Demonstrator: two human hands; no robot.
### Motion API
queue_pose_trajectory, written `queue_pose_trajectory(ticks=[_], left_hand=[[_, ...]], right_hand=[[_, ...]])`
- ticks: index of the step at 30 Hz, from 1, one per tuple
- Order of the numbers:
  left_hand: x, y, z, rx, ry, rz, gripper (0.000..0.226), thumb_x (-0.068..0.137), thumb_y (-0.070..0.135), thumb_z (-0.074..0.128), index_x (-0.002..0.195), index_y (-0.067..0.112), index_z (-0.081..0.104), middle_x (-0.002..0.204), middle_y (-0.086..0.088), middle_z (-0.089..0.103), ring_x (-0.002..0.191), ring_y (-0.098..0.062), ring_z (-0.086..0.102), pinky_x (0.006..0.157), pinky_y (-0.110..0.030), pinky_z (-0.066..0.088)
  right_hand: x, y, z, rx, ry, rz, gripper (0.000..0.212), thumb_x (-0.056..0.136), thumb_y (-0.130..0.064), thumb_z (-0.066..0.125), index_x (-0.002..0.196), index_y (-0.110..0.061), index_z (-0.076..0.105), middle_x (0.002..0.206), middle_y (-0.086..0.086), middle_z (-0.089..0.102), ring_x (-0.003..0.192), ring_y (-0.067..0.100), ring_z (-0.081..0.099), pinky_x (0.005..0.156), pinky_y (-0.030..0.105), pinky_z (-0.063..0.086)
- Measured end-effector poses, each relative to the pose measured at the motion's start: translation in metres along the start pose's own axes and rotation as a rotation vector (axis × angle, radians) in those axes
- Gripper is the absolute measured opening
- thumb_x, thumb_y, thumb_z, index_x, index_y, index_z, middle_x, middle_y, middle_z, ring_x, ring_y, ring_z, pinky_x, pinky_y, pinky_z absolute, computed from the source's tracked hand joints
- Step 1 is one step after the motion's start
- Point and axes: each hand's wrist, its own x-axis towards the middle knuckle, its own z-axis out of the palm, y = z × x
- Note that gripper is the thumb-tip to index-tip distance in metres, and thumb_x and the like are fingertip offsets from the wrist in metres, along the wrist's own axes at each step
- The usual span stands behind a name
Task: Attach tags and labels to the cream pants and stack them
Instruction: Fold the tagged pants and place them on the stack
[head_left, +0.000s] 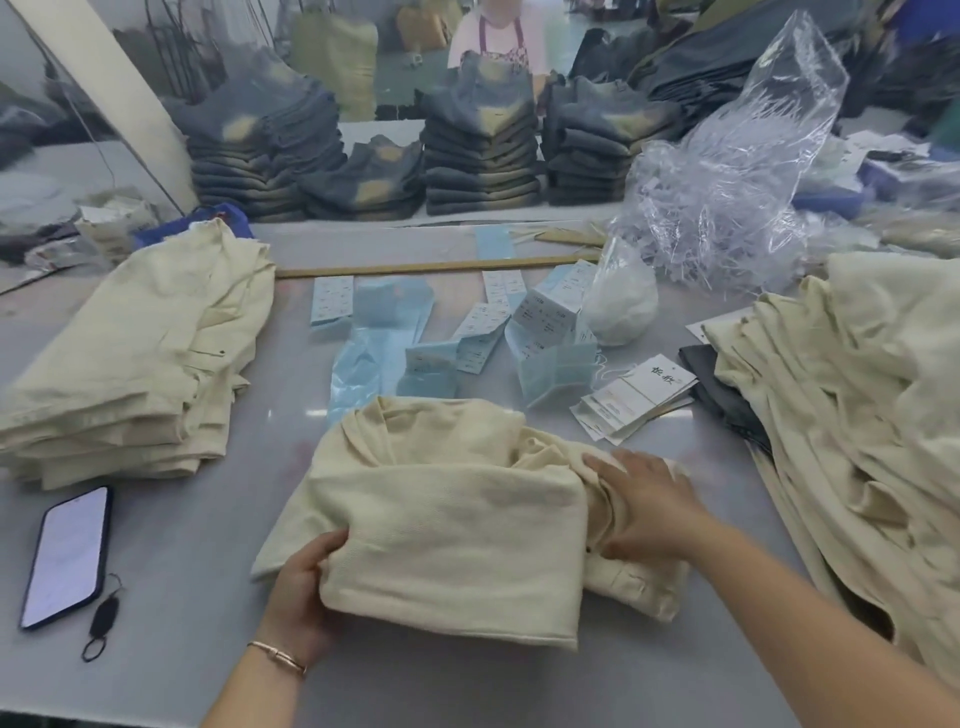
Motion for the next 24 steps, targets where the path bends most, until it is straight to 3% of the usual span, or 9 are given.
queue_pose_trajectory(ticks=[4,6,9,11,13,16,18,21,24], left_hand=[[0.000,0.004,0.002,-0.190,-0.123,0.086,0.039,0.080,0.025,0.062,0.117,0.013,0.071,0.121,-0.012,0.068,0.111,-0.033,0.064,0.095,-0.049,0.049],[-0.001,0.004,0.011,-0.233,-0.148,0.119,0.042,0.082,0.028,0.063,0.122,0.017,0.068,0.128,-0.011,0.064,0.120,-0.034,0.059,0.106,-0.053,0.038],[-0.003,0.001,0.028,-0.249,-0.176,0.055,0.048,0.082,0.026,0.064,0.128,0.013,0.062,0.127,-0.014,0.064,0.120,-0.036,0.058,0.105,-0.052,0.040],[-0.001,0.002,0.035,-0.238,-0.157,0.017,0.031,0.082,0.012,0.062,0.111,0.004,0.069,0.107,-0.017,0.072,0.096,-0.032,0.071,0.081,-0.044,0.058],[-0.002,0.008,0.041,-0.238,-0.163,-0.006,0.019,0.067,-0.007,0.076,0.085,-0.006,0.073,0.083,-0.017,0.074,0.070,-0.026,0.073,0.056,-0.030,0.060],[0.000,0.021,0.044,-0.246,-0.252,-0.026,0.068,0.014,-0.017,0.089,0.079,-0.013,0.069,0.073,-0.017,0.070,0.060,-0.021,0.071,0.050,-0.022,0.057],[0.001,0.032,0.049,-0.231,-0.302,-0.054,0.073,0.022,-0.017,0.086,0.091,-0.012,0.066,0.084,-0.019,0.070,0.070,-0.024,0.071,0.062,-0.026,0.060],[0.000,0.052,0.062,-0.035,-0.313,0.026,0.033,0.059,-0.009,0.065,0.091,-0.010,0.070,0.091,-0.019,0.069,0.084,-0.028,0.067,0.077,-0.037,0.060],[-0.002,0.068,0.068,0.313,-0.241,0.147,0.036,0.084,-0.012,0.044,0.068,0.001,0.074,0.067,-0.013,0.067,0.063,-0.021,0.065,0.053,-0.023,0.053]], right_hand=[[0.006,-0.018,-0.005,-0.043,0.104,0.166,0.095,0.079,-0.045,0.060,0.151,-0.036,-0.002,0.157,0.005,0.006,0.145,0.029,0.004,0.113,0.054,0.017],[0.003,-0.030,-0.005,-0.005,0.283,0.147,0.071,0.082,-0.023,0.057,0.146,-0.027,0.024,0.150,0.008,0.025,0.139,0.029,0.022,0.107,0.045,0.027],[-0.009,-0.052,0.005,0.432,0.519,0.190,0.013,0.083,-0.012,0.052,0.087,-0.024,0.053,0.092,0.000,0.061,0.090,0.027,0.056,0.072,0.037,0.045],[-0.014,-0.063,0.010,0.669,0.397,0.315,0.019,0.092,-0.021,0.048,0.076,-0.019,0.058,0.082,0.006,0.067,0.081,0.029,0.060,0.073,0.042,0.049],[-0.015,-0.070,0.009,0.985,0.163,0.411,0.032,0.097,-0.032,0.048,0.094,-0.007,0.069,0.100,0.016,0.071,0.095,0.032,0.064,0.087,0.044,0.051],[-0.024,-0.085,-0.002,1.790,-0.257,0.277,0.052,0.085,-0.053,0.062,0.116,-0.012,0.070,0.116,0.010,0.070,0.109,0.028,0.065,0.095,0.043,0.052],[-0.033,-0.094,-0.013,2.013,-0.451,0.021,0.051,0.092,-0.054,0.054,0.122,-0.015,0.067,0.127,0.006,0.064,0.119,0.021,0.059,0.097,0.035,0.049],[-0.033,-0.104,-0.024,2.102,-0.309,-0.045,0.041,0.097,-0.040,0.050,0.118,-0.009,0.068,0.102,0.006,0.074,0.095,0.016,0.070,0.078,0.029,0.056],[-0.027,-0.106,-0.032,2.216,-0.112,-0.037,0.044,0.071,-0.034,0.077,0.099,0.000,0.070,0.078,0.013,0.073,0.071,0.020,0.072,0.063,0.030,0.057]])
